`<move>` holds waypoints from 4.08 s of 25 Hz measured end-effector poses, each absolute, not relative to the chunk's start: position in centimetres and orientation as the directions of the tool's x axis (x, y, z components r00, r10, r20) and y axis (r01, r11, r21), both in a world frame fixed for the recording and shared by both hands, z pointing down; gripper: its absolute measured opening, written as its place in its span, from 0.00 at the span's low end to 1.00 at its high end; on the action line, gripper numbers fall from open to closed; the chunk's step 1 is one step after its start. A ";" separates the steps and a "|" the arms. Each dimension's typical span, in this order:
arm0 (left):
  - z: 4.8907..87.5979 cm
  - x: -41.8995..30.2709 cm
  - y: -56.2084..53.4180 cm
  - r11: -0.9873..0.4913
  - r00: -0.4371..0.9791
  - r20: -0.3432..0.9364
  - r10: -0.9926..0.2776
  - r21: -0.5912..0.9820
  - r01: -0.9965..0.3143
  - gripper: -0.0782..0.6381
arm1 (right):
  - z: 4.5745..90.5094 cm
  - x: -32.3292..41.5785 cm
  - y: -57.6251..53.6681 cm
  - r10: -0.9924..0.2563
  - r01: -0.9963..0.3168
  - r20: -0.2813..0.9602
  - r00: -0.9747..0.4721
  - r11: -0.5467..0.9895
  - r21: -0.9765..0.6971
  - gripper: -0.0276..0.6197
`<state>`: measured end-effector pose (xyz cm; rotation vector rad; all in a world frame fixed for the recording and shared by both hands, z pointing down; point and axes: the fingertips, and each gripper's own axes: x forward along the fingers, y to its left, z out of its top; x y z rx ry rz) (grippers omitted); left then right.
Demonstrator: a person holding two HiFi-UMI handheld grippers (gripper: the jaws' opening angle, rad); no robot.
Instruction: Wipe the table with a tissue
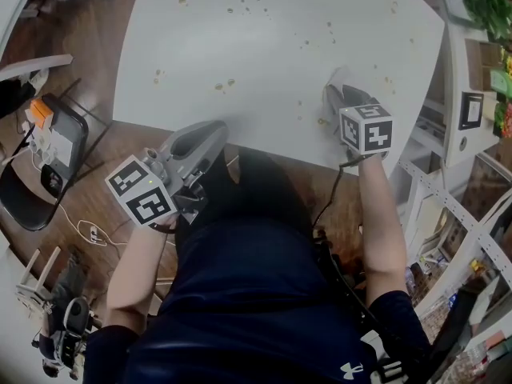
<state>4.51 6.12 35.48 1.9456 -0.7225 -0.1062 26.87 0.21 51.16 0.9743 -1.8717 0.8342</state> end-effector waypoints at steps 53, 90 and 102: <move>34.8 3.1 7.8 -0.342 0.865 0.233 -0.444 0.848 -0.404 0.13 | 51.3 25.7 6.5 -0.372 -0.924 0.880 -0.294 0.347 -0.162 0.06; 35.2 1.9 7.8 -0.326 0.863 0.230 -0.449 0.857 -0.399 0.13 | 51.1 25.3 5.0 -0.364 -0.915 0.881 -0.302 0.371 -0.160 0.06; 35.0 1.5 8.5 -0.341 0.879 0.227 -0.419 0.858 -0.384 0.13 | 51.0 22.8 8.1 -0.373 -0.919 0.871 -0.321 0.345 -0.191 0.06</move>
